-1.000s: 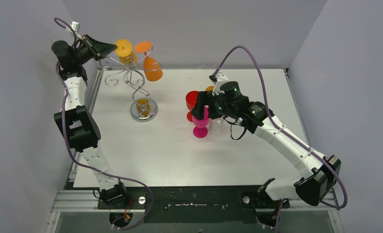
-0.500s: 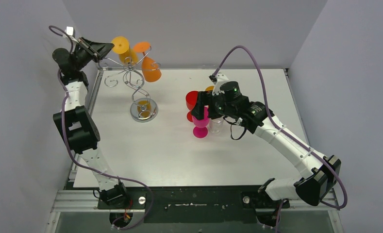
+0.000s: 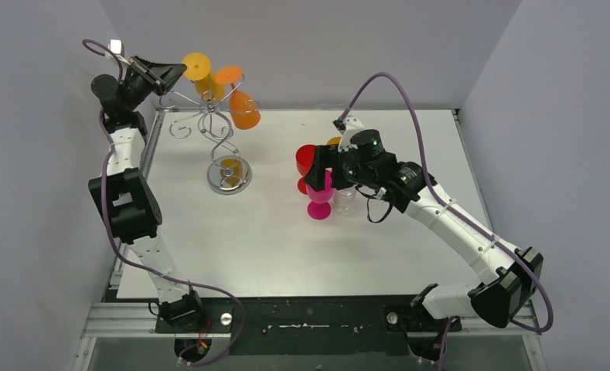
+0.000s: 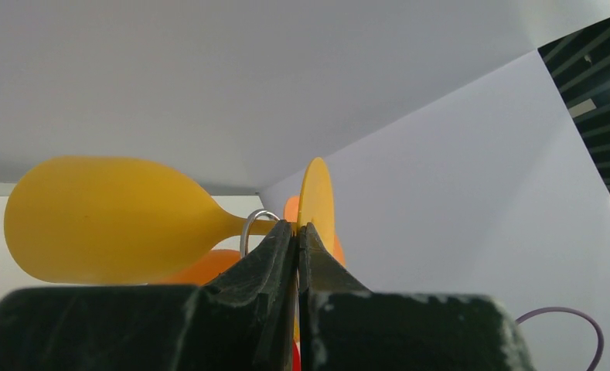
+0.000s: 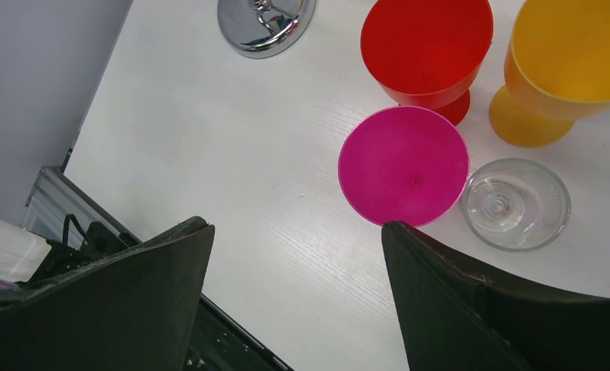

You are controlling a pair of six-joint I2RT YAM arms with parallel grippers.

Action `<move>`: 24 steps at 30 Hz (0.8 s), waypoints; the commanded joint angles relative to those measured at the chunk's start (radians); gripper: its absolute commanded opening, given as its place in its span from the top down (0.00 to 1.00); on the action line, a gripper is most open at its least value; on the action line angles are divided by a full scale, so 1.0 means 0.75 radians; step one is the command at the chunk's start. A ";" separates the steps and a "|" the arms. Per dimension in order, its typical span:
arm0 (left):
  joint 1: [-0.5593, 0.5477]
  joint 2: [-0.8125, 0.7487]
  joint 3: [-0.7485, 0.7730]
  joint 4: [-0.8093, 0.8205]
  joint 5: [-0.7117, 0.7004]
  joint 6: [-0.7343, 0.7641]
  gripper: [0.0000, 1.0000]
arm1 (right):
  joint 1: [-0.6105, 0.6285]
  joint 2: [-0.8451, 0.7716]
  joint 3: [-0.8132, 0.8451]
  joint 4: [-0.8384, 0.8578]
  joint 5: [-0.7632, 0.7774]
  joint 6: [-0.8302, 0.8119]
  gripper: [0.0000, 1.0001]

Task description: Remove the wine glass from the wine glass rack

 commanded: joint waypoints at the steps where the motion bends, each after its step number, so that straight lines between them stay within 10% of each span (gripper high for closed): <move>1: -0.034 -0.003 0.089 0.135 -0.049 -0.043 1.00 | 0.003 -0.018 -0.010 0.042 0.006 0.013 0.18; 24: 0.023 -0.121 0.023 -0.072 0.074 0.108 1.00 | 0.007 -0.019 -0.019 0.050 -0.002 0.029 0.17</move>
